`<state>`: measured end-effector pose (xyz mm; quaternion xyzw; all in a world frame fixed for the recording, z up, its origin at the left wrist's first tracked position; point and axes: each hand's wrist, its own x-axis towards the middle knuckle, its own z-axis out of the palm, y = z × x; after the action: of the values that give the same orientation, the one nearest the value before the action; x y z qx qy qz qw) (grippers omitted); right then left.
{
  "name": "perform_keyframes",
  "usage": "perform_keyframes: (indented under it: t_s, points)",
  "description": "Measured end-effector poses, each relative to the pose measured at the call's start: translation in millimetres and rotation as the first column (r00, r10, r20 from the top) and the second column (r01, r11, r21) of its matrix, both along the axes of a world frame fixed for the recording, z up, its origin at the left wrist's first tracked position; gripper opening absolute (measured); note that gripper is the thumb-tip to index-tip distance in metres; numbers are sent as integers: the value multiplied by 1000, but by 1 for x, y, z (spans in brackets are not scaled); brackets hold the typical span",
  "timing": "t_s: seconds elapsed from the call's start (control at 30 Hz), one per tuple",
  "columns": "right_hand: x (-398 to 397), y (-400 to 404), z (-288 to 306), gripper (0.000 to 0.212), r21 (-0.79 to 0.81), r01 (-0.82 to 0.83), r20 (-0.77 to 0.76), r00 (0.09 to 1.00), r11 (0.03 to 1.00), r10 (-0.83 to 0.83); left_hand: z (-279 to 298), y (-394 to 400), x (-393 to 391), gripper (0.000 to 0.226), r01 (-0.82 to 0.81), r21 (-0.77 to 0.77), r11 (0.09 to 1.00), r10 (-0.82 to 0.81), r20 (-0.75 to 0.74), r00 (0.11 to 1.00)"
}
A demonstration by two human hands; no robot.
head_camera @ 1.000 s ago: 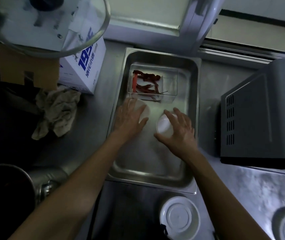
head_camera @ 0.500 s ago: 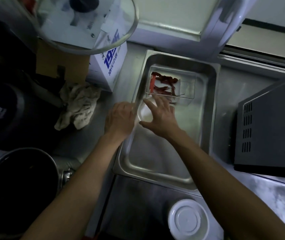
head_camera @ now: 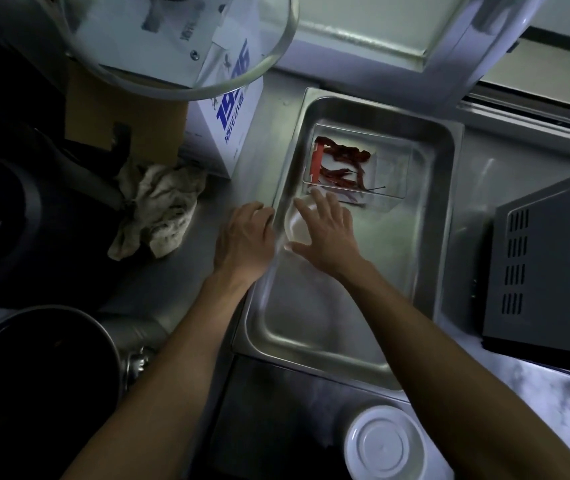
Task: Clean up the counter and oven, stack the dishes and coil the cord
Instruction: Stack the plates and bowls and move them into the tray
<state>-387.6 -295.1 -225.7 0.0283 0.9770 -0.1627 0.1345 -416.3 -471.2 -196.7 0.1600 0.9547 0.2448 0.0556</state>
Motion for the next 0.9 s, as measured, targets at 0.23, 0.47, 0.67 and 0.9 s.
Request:
perform_keyframes:
  t_s: [0.23,0.47,0.67,0.9]
  points:
    - [6,2,-6,90,14,-37,0,999,999,37,2,4,3,29,3,15,1000,-3,2,1000]
    - [24,3,7,82,19,64,-29,998,998,-63,7,7,9,27,47,36,998,-48,33,998]
    - [85,20,43,69,0,248,-88,965,969,-247,34,24,33,40,138,14,990,-139,46,989]
    - [172,44,87,59,-15,356,-169,920,934,-353,65,54,83,47,378,-95,921,-380,0,925]
